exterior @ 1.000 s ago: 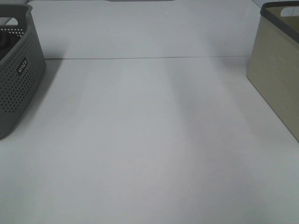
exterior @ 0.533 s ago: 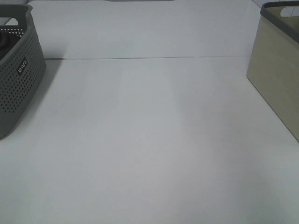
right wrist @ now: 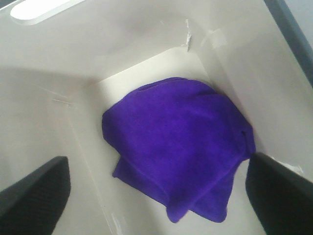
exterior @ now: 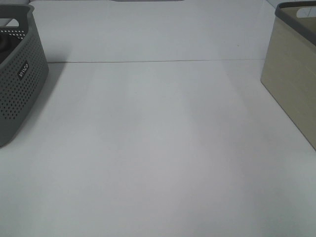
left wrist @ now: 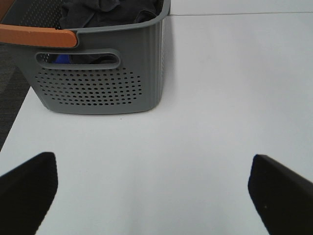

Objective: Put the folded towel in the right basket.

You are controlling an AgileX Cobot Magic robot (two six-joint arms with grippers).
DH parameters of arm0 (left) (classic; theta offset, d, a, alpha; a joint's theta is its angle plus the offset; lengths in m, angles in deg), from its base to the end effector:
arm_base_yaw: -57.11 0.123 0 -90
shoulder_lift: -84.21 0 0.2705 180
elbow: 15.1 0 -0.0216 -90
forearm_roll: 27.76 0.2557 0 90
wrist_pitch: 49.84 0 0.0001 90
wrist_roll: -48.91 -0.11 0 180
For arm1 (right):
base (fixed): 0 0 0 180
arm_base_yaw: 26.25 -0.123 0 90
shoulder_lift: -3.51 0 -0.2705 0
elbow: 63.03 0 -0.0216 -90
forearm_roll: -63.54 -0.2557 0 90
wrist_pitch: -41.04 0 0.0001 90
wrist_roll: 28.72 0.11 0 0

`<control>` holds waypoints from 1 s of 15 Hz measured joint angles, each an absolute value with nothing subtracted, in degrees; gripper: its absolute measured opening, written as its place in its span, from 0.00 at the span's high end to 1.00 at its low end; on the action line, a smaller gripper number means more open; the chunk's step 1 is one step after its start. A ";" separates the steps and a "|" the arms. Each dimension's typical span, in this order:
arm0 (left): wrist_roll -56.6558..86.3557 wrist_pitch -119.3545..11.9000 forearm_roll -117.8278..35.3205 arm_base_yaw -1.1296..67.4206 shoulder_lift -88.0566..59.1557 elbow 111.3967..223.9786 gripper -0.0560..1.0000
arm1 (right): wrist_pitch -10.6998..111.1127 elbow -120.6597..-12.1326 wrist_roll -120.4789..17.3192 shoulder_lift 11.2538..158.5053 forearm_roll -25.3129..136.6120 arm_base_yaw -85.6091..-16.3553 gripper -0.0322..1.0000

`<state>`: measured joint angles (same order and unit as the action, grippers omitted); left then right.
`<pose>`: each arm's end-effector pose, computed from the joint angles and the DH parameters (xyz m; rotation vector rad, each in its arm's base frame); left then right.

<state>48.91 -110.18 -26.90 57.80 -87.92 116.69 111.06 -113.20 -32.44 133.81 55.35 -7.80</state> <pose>0.0306 0.0018 0.2716 -0.0129 2.0319 0.0255 0.4578 -0.1372 0.3000 0.3505 2.5793 0.0551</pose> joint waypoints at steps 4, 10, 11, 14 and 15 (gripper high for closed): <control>48.91 -110.18 -26.90 57.80 -87.92 116.69 0.01 | 111.06 -113.20 -36.17 133.70 51.57 -7.80 0.04; 48.91 -110.18 -26.90 57.80 -87.92 116.69 0.01 | 110.65 -115.27 -37.48 123.04 49.16 -20.01 0.03; 48.91 -110.18 -26.90 57.80 -87.92 116.69 0.01 | 110.65 -113.03 -37.03 120.40 48.82 -21.10 0.03; 48.91 -110.18 -26.90 57.80 -87.92 116.69 0.01 | 110.60 -104.38 -37.43 112.10 48.30 -26.77 0.03; 48.91 -110.18 -26.90 57.80 -87.92 116.69 0.01 | 110.60 -99.57 -37.08 109.00 49.22 -29.46 0.03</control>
